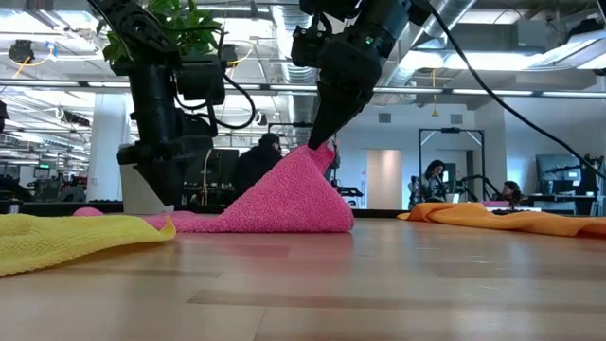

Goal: Fold microfiber towels
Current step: Fold the pink microfiber cloth

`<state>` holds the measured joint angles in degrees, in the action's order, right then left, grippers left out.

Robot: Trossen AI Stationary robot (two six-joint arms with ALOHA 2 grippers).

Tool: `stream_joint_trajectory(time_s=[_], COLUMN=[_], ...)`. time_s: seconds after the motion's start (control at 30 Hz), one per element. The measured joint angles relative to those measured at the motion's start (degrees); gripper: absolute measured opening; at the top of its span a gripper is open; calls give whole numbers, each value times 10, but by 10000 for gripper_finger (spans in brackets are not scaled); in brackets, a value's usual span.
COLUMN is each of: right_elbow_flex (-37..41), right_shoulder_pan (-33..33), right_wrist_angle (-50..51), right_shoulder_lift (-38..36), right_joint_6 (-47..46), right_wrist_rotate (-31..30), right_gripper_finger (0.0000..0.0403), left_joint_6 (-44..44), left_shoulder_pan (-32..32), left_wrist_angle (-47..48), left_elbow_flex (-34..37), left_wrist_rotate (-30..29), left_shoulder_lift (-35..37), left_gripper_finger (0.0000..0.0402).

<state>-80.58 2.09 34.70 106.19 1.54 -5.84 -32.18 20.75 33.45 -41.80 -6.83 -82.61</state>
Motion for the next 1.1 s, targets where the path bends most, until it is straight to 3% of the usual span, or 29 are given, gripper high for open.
stream_joint_trajectory(time_s=[0.5, 0.9, 1.1], right_elbow_flex=[0, 0, 0], right_shoulder_pan=[0, 0, 0], right_wrist_angle=[0, -1, -5], right_shoulder_lift=[0, 0, 0], right_joint_6=[0, -1, -1], right_wrist_rotate=[13, 15, 15], right_gripper_finger=[3, 3, 3], left_joint_6=[34, 70, 70], left_shoulder_pan=[2, 1, 1], left_wrist_angle=[5, 51, 56], left_elbow_flex=[-25, -47, -47], left_wrist_rotate=[35, 29, 29], left_shoulder_lift=[-70, -60, -60], left_gripper_finger=[98, 9, 12])
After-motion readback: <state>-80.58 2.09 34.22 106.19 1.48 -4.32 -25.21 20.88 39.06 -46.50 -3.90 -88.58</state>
